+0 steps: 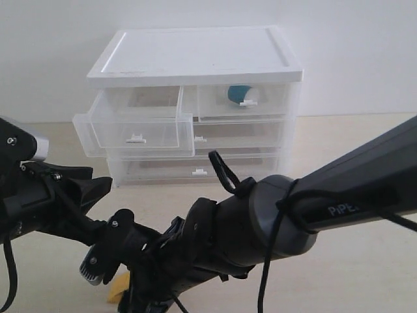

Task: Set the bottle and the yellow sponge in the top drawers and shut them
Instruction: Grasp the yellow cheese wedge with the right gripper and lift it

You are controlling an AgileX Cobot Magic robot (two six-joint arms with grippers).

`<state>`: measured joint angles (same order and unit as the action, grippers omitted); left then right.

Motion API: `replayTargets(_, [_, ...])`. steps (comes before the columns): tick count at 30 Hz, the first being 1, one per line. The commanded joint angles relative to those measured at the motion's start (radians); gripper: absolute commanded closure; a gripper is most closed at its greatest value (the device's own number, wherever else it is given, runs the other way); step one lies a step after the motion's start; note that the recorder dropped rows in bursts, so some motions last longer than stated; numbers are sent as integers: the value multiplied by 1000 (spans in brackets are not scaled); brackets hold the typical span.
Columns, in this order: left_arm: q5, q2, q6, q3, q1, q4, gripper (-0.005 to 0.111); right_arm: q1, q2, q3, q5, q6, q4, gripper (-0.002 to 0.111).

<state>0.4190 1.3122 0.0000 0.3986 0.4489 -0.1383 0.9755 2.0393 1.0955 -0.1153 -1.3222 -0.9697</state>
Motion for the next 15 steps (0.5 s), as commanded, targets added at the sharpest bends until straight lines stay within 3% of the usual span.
replayTargets(1, [-3, -6, -9, 3, -1, 0, 74, 0, 6, 14, 6, -3, 0, 85])
replayTargets(4, [-3, -6, -9, 3, -1, 0, 74, 0, 4, 14, 10, -3, 0, 108])
replayTargets(15, [-9, -6, -9, 3, -1, 0, 74, 0, -118, 14, -104, 16, 4, 108])
